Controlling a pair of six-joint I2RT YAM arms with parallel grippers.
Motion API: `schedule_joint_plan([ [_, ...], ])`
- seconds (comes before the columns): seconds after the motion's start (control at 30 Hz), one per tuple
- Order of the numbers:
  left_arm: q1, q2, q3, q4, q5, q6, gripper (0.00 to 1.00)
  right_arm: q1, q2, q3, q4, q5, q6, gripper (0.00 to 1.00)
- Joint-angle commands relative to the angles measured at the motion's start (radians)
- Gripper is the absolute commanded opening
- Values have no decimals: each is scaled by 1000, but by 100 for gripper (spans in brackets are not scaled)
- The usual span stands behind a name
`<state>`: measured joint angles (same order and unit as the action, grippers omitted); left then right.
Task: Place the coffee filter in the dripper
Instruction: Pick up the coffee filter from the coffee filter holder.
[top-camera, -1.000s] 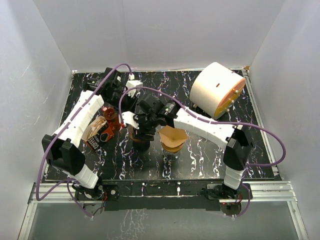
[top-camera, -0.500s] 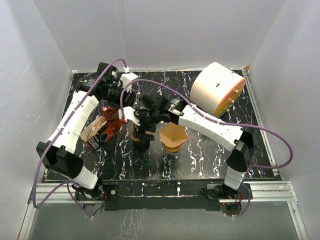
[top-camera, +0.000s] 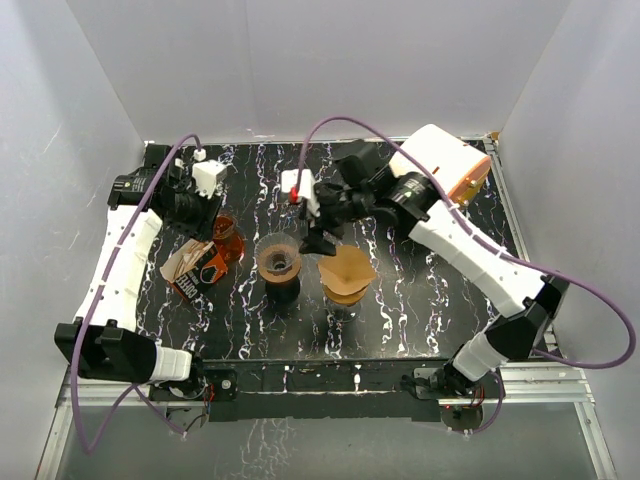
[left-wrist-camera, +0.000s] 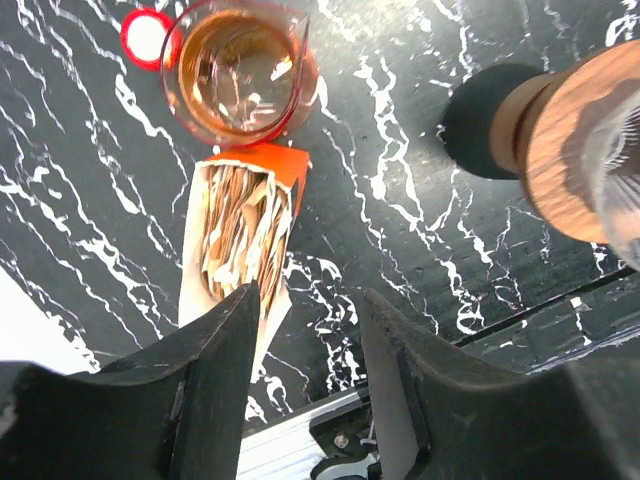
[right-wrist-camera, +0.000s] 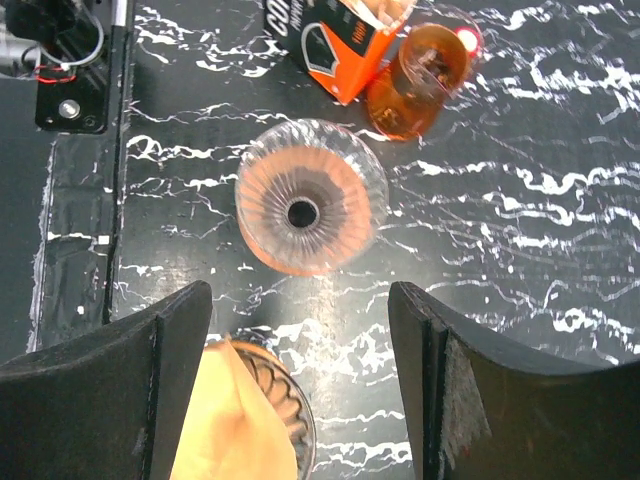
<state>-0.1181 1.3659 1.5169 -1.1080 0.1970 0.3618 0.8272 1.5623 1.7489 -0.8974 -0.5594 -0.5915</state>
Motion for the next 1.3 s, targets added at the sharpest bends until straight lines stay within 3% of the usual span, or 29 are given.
schedule_joint_plan([
  [0.0,62,-56,-60,-27,-14,73,41,-89,-100,-66,80,-111,48,69],
  [0.27,153,-3,-111,8,28,140,32,-223,-234,-186,151,-153,98,70],
  [0.57,166,101,-90,25,51,170,27,-314,-308,-265,183,-201,122,70],
  [1.27,166,175,-88,25,69,186,19,-368,-322,-306,202,-259,140,72],
])
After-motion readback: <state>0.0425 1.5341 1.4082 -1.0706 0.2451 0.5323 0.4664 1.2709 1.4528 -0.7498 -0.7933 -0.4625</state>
